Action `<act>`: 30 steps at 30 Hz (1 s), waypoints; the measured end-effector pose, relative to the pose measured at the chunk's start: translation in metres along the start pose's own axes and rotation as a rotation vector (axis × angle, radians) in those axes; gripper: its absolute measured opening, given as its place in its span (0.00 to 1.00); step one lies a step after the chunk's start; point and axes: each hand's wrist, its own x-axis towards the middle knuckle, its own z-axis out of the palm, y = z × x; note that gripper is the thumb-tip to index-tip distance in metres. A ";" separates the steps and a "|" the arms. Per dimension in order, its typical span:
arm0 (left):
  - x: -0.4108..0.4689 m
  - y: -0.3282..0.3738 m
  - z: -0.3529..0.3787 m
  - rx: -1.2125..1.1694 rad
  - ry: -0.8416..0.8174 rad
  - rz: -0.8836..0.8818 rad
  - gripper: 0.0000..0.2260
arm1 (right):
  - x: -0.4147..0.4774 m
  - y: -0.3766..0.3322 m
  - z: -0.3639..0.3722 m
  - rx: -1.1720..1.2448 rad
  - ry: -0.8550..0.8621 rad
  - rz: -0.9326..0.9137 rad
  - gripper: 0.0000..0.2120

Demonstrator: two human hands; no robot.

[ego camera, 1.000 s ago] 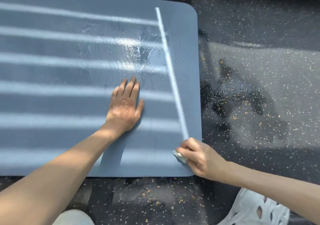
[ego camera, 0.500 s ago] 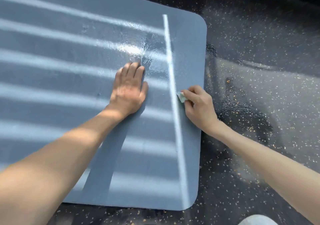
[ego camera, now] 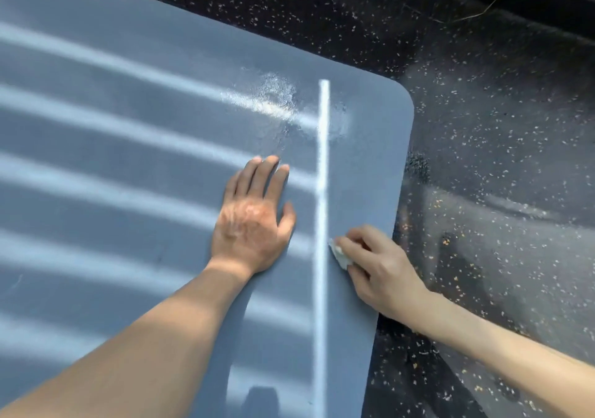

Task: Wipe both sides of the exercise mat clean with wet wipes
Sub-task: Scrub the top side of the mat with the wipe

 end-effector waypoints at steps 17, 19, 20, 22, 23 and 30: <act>0.002 0.000 0.000 0.058 0.025 -0.007 0.23 | 0.186 0.107 -0.027 -0.065 0.254 0.173 0.06; 0.003 -0.001 0.000 0.054 0.024 -0.004 0.23 | 0.160 0.096 -0.019 -0.031 0.163 0.115 0.07; 0.003 -0.001 0.000 0.056 0.020 -0.005 0.23 | 0.148 0.094 -0.018 -0.020 0.106 0.058 0.07; 0.003 0.000 -0.001 0.057 0.006 -0.015 0.23 | 0.160 0.106 -0.030 -0.034 0.067 0.057 0.06; 0.003 0.000 -0.001 0.052 -0.005 -0.016 0.23 | 0.179 0.117 -0.034 -0.069 0.132 0.113 0.07; 0.000 -0.001 -0.001 0.022 -0.059 -0.036 0.24 | 0.153 0.116 -0.024 -0.065 0.109 0.036 0.09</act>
